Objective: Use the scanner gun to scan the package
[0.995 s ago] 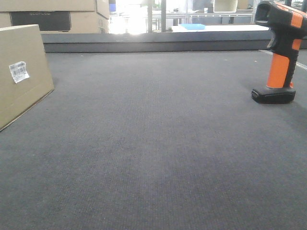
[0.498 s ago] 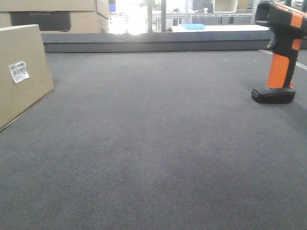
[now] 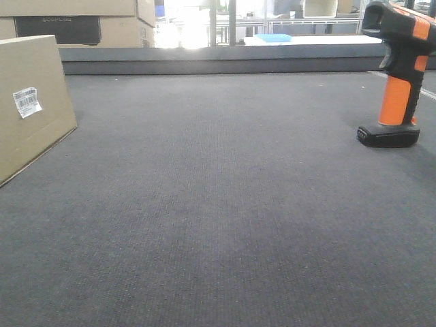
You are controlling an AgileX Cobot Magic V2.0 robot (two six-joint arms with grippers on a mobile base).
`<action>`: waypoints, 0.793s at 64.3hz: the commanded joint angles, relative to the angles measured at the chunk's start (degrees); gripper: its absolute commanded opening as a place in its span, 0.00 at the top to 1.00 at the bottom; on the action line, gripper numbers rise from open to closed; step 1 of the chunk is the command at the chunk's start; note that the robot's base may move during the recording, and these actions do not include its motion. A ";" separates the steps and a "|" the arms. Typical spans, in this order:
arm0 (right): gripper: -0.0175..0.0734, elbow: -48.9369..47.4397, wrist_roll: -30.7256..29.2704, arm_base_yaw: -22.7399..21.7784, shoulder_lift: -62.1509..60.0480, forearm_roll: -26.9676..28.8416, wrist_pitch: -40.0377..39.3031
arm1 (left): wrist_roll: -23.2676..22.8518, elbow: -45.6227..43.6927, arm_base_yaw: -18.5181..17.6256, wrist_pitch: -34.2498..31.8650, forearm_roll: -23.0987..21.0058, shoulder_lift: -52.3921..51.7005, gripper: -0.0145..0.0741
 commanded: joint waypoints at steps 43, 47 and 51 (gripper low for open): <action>0.99 0.00 -0.38 -0.22 -0.22 -0.01 -1.25 | -0.05 7.43 0.33 -5.27 -2.20 -0.96 0.96; 0.99 0.00 -0.38 -0.22 -0.22 -0.01 -1.25 | -0.05 7.43 0.33 -5.27 -2.20 -0.96 0.96; 0.99 0.00 -0.38 -0.22 -0.22 -0.01 -1.25 | -0.05 7.43 0.33 -5.27 -2.20 -0.96 0.96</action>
